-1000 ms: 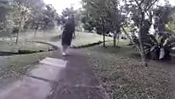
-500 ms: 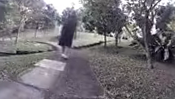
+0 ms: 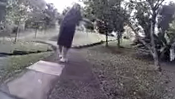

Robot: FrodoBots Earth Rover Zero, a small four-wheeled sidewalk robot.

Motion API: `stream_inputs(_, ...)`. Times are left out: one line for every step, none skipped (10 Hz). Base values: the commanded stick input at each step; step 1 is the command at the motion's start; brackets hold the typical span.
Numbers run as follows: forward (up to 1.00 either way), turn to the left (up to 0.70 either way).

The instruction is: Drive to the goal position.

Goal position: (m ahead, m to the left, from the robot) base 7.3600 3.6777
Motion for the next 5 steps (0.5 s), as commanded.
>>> stream_inputs(0.70, 0.26)
stream_inputs(0.70, 0.18)
stream_inputs(0.70, 0.10)
stream_inputs(0.70, 0.02)
stream_inputs(0.70, 0.00)
